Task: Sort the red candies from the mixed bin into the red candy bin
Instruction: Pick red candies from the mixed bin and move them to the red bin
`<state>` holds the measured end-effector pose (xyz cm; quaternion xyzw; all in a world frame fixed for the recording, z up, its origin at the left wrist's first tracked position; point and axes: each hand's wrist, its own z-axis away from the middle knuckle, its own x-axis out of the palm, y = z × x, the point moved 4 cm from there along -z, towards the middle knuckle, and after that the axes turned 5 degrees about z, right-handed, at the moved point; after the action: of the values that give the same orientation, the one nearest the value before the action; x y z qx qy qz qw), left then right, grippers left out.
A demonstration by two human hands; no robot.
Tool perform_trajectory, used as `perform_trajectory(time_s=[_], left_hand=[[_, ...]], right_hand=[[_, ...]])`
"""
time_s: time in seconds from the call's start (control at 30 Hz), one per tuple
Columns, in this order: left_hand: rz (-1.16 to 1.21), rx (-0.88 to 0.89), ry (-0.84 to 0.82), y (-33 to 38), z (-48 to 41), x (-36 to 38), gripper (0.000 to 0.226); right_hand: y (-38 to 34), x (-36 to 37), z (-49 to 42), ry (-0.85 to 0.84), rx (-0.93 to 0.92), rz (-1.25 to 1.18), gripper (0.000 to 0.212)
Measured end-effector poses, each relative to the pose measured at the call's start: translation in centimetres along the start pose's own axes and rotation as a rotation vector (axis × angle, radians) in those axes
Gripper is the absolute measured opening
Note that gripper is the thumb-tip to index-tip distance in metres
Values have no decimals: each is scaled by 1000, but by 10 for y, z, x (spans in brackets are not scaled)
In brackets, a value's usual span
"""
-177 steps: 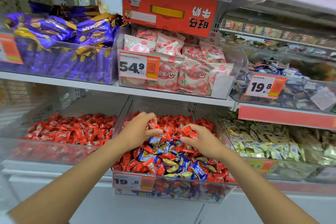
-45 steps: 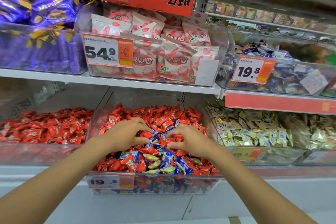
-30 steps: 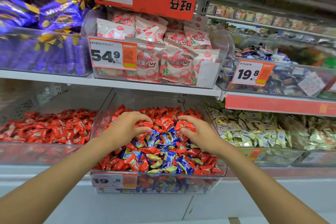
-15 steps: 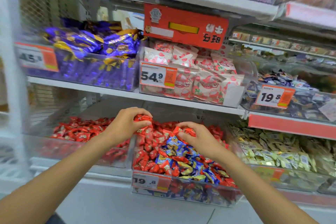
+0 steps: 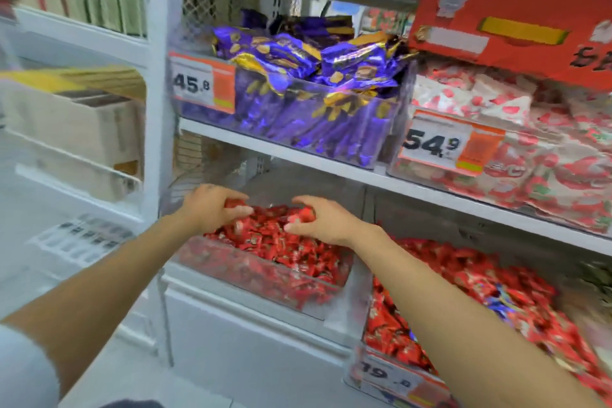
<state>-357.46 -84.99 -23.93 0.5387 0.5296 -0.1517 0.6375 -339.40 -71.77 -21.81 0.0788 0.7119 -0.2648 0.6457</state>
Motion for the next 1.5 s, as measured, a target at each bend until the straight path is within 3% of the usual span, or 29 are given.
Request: perform_trajectory(time_s=[0.07, 0.27, 0.43, 0.57, 0.67, 0.8, 1.0, 1.1, 1.2, 1.3, 1.4, 1.5], left_hand=[[-80, -56, -23, -4, 4, 8, 55], [132, 210, -69, 81, 31, 32, 36], [223, 517, -44, 211, 58, 70, 30], [17, 640, -290, 274, 76, 125, 39], [-245, 653, -390, 271, 77, 158, 48], [-165, 637, -424, 271, 73, 163, 32], [77, 632, -275, 275, 72, 158, 15], [152, 651, -189, 276, 74, 152, 11], [177, 666, -154, 280, 77, 150, 12], [152, 672, -218, 284, 81, 157, 32], [21, 659, -401, 291, 86, 171, 58], [107, 636, -438, 296, 85, 173, 28]], right_hand=[[8, 2, 3, -32, -8, 66, 65], [77, -43, 100, 350, 8, 71, 22], [147, -62, 212, 365, 176, 59, 16], [170, -64, 267, 339, 203, 15, 19], [185, -55, 287, 265, 207, 29, 35], [203, -33, 290, 74, 177, 69, 37], [206, -55, 294, 301, 257, -200, 5], [212, -67, 306, 370, 315, -281, 16], [210, -68, 322, 255, 346, -222, 26], [206, -56, 328, 108, 357, -151, 23], [202, -43, 327, 0, 334, 55, 34], [200, -36, 326, -9, 320, -44, 24]])
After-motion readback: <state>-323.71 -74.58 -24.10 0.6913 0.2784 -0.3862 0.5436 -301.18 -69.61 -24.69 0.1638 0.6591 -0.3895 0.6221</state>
